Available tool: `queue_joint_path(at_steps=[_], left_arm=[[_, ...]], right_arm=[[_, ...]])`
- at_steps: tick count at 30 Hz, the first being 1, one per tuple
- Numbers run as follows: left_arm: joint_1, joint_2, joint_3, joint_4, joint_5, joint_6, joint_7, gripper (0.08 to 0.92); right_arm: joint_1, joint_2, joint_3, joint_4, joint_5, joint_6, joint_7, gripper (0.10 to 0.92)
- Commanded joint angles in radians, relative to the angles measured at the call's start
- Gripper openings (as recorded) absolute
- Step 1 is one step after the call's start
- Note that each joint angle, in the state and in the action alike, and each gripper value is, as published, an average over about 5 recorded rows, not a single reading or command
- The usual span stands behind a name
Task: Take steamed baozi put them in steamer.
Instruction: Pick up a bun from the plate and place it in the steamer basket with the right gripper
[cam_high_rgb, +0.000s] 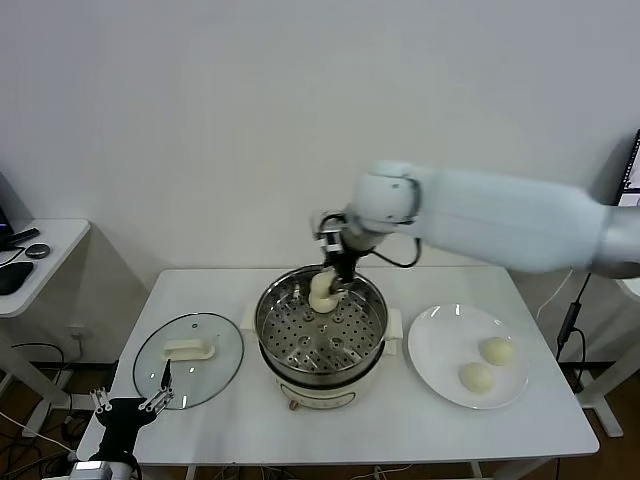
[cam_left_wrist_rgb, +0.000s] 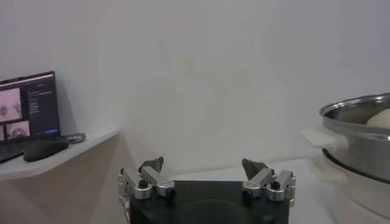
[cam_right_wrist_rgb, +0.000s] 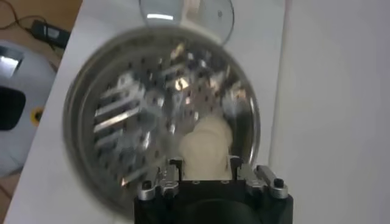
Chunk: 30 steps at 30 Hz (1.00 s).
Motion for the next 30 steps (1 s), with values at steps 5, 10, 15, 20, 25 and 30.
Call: queue_joint_path(at_steps=[5, 10, 15, 20, 25, 30], left_arm=[[0.004, -0.013, -0.009, -0.012, -0.003, 0.003, -0.001, 0.823], [0.006, -0.016, -0.011, -0.012, -0.003, 0.003, -0.002, 0.823], [0.004, -0.015, -0.013, -0.008, -0.004, 0.002, -0.002, 0.823], [0.000, -0.015, -0.013, -0.007, -0.005, 0.002, -0.002, 0.823], [-0.001, -0.014, -0.012, -0.007, -0.005, 0.002, -0.002, 0.823], [0.000, -0.009, -0.012, -0.017, -0.005, 0.003, -0.001, 0.823]], right_arm=[[-0.147, 0.271, -0.031, -0.184, 0.045, -0.086, 0.064, 0.474], [-0.188, 0.273, -0.030, -0.212, 0.008, -0.085, 0.062, 0.475], [-0.209, 0.281, -0.022, -0.242, -0.011, -0.084, 0.064, 0.475], [-0.214, 0.287, -0.015, -0.254, -0.014, -0.081, 0.056, 0.511], [-0.195, 0.260, 0.001, -0.237, -0.036, -0.076, 0.024, 0.653], [-0.099, 0.150, 0.009, -0.158, -0.063, -0.055, -0.048, 0.781]])
